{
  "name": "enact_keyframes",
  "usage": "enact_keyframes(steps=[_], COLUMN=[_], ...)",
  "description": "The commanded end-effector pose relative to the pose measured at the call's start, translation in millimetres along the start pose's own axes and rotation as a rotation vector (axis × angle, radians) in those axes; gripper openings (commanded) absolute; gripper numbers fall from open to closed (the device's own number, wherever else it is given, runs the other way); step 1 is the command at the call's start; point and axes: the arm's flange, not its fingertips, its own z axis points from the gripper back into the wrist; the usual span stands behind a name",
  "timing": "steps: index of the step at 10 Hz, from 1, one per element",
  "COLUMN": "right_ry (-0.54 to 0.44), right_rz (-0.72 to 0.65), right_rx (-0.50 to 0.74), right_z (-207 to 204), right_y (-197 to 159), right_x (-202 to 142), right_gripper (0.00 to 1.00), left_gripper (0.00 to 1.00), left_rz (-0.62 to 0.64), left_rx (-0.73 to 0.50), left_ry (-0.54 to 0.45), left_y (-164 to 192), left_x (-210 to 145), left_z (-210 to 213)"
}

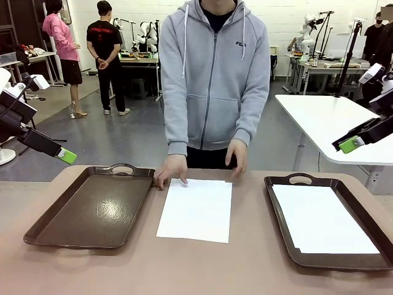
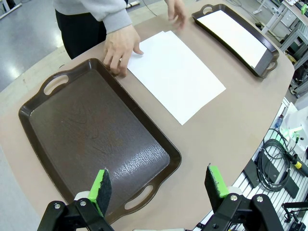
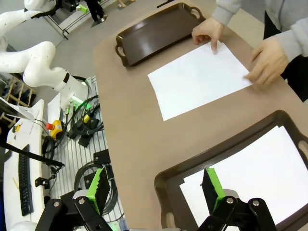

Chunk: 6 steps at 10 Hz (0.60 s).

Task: Sort the A4 documents.
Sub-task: Receive the A4 Paper.

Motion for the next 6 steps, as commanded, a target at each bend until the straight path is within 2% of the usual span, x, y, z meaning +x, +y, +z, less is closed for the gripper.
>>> enact_keyframes(steps=[1, 6], right_ry=[-0.001, -0.001], right_rz=[0.002, 0.002], right_rx=[-0.002, -0.002], right_z=[0.2, 0.2], right_y=[0.0, 0.0], right_x=[0.8, 0.8], right_gripper=[1.00, 1.00], left_gripper=[1.00, 1.00], left_rz=[0.001, 0.001], left_rx=[-0.007, -0.007], left_ry=[-0.004, -0.004], left_y=[0.4, 0.4], left_x=[-0.3, -0.3], left_z=[0.0, 0.0])
